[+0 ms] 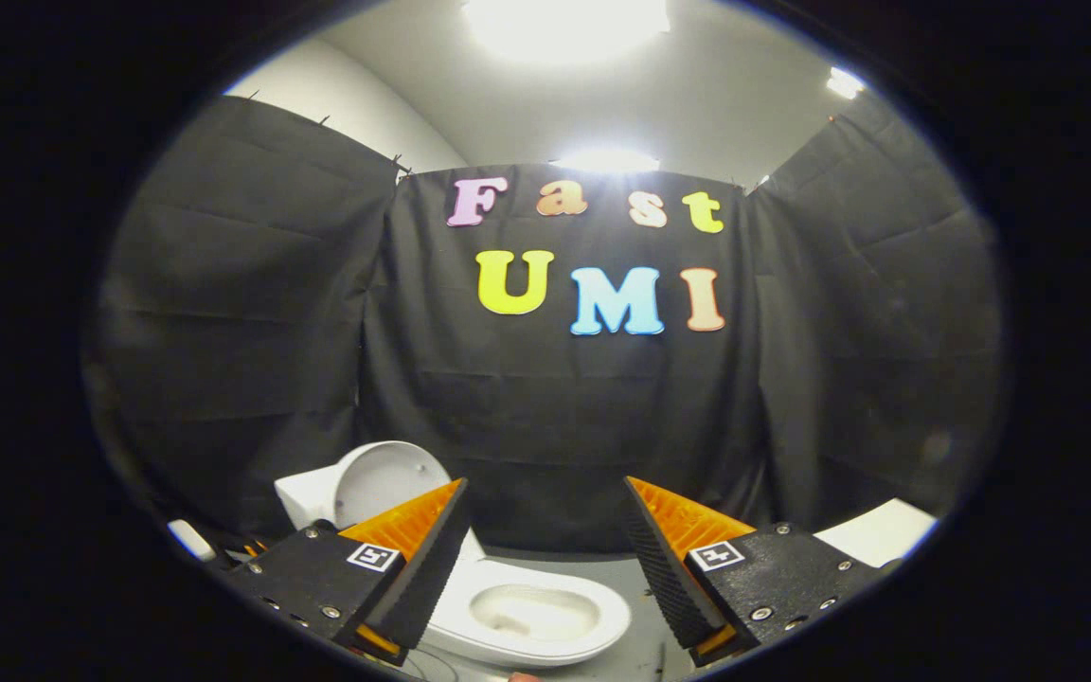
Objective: Open the toilet lid.
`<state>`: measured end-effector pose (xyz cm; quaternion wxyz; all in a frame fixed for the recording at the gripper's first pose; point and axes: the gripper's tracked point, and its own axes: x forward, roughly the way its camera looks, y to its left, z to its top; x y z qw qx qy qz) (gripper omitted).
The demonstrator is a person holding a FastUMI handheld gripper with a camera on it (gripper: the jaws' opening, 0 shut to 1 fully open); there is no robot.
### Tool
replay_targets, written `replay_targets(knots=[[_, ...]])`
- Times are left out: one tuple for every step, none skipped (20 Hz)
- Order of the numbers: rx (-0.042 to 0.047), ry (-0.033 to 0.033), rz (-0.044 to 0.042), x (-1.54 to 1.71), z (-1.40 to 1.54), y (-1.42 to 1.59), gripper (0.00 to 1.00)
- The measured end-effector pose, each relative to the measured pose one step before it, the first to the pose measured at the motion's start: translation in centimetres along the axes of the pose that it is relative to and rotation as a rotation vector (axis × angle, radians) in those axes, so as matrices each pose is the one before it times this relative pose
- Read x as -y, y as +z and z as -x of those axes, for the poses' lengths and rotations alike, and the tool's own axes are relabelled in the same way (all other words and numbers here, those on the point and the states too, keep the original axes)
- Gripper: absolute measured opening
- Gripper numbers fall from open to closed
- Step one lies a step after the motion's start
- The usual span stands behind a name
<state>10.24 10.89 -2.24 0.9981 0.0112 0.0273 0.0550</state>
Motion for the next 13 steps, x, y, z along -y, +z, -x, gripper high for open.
replay_targets(knots=[[0.00302, -0.04053, 0.03192, 2.209, 0.03, 0.353, 0.95], [0.00477, -0.02253, 0.01777, 1.269, -0.133, 0.234, 0.95], [0.00087, -0.00532, 0.00192, 0.912, -0.142, 0.153, 0.95], [0.00246, 0.00421, -0.00157, 0.712, -0.083, 0.01, 0.95], [-0.00445, 0.00893, -0.00697, 0.629, -0.14, -0.154, 0.95], [0.00223, 0.01772, -0.00731, 0.502, 0.033, -0.151, 0.95], [0.00471, 0.01846, -0.0083, 0.293, 0.186, -0.104, 0.95], [-0.00202, 0.01855, -0.00774, 0.245, 0.122, -0.409, 0.95], [-0.00884, 0.01789, -0.00685, 0.212, 0.378, -0.606, 0.95], [-0.01059, 0.01449, -0.00836, 0.314, 0.547, -0.642, 0.95], [-0.00967, 0.01628, -0.00981, 0.185, 0.752, -0.471, 0.95], [-0.00911, 0.01645, -0.01232, -0.096, 0.867, -0.493, 0.95], [-0.00861, 0.0211, -0.00422, -0.19, 1.05, -0.476, 0.95]])
